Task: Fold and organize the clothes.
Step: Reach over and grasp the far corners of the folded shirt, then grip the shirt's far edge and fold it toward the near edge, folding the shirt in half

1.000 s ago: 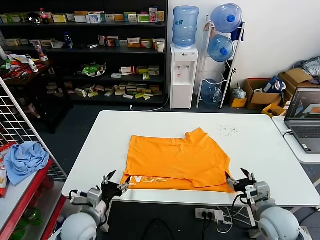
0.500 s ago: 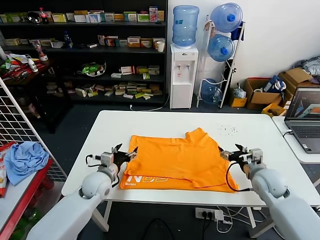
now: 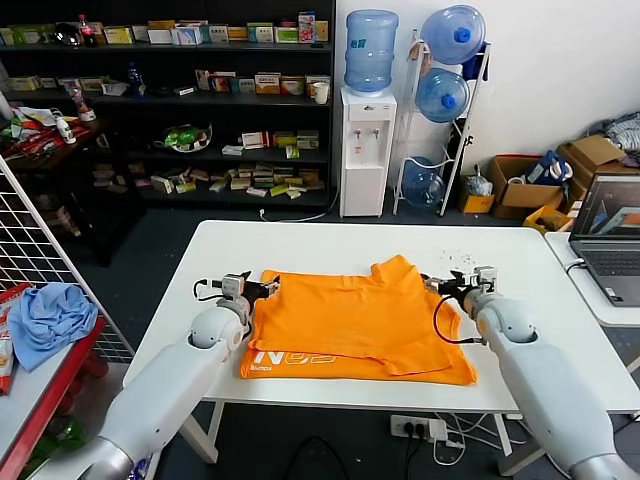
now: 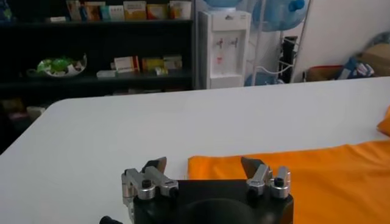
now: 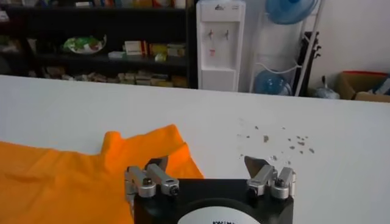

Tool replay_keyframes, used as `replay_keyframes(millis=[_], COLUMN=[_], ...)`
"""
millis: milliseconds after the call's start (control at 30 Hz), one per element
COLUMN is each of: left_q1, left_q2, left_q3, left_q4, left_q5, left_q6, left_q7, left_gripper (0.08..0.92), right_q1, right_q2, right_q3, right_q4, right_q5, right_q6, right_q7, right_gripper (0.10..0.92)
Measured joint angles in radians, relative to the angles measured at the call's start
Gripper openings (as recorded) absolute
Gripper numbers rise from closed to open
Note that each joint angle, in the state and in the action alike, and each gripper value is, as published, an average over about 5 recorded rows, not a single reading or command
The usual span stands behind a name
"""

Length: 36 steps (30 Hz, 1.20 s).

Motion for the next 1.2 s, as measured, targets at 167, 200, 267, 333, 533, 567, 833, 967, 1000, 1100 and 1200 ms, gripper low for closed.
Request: replay_keyframes(millis=[167,200,267,333,533,567,833,967,1000,1100,1200], left_q1=[-0.02,-0.022,-0.024,-0.025,-0.023,-0.023,-0.012,-0.009,-0.007,0.0,0.011], left_q2=[-0.032,-0.036,-0.041,-0.047,-0.054,-0.054,-0.045,-0.038,-0.036,-0.026,-0.011], left_q3=[-0.009,-0.01,-0.012,-0.015,-0.02,-0.021,-0.018,-0.013,-0.012,-0.008,-0.008], left_q4=[0.076,0.086,0.102,0.116,0.137,0.138,0.13,0.121,0.118,0.101,0.072], left_q5=[0.026,0.031,0.041,0.05,0.066,0.067,0.065,0.065,0.065,0.067,0.073], left_q6=[-0.014,-0.017,-0.022,-0.029,-0.043,-0.044,-0.053,-0.062,-0.065,-0.077,-0.092], left_q7=[0.007,0.007,0.01,0.012,0.022,0.024,0.04,0.049,0.05,0.049,0.044], left_gripper=[0.82,0.818,0.787,0.742,0.568,0.534,0.291,0.17,0.147,0.095,0.089], right_q1=[0.038,0.045,0.057,0.066,0.093,0.096,0.113,0.112,0.109,0.096,0.076], right_q2=[0.058,0.069,0.088,0.103,0.136,0.14,0.159,0.16,0.159,0.153,0.144], right_q3=[-0.004,-0.004,-0.003,-0.003,0.002,0.003,-0.004,-0.011,-0.013,-0.017,-0.019], right_q4=[-0.092,-0.108,-0.136,-0.161,-0.222,-0.23,-0.265,-0.263,-0.258,-0.228,-0.178], right_q5=[-0.054,-0.063,-0.078,-0.092,-0.126,-0.13,-0.147,-0.148,-0.147,-0.142,-0.136], right_q6=[0.036,0.043,0.056,0.068,0.103,0.109,0.142,0.153,0.154,0.154,0.152], right_q7=[-0.028,-0.031,-0.035,-0.038,-0.043,-0.044,-0.048,-0.044,-0.04,-0.025,-0.004], right_gripper=[0.777,0.749,0.697,0.636,0.463,0.437,0.203,0.132,0.125,0.125,0.125])
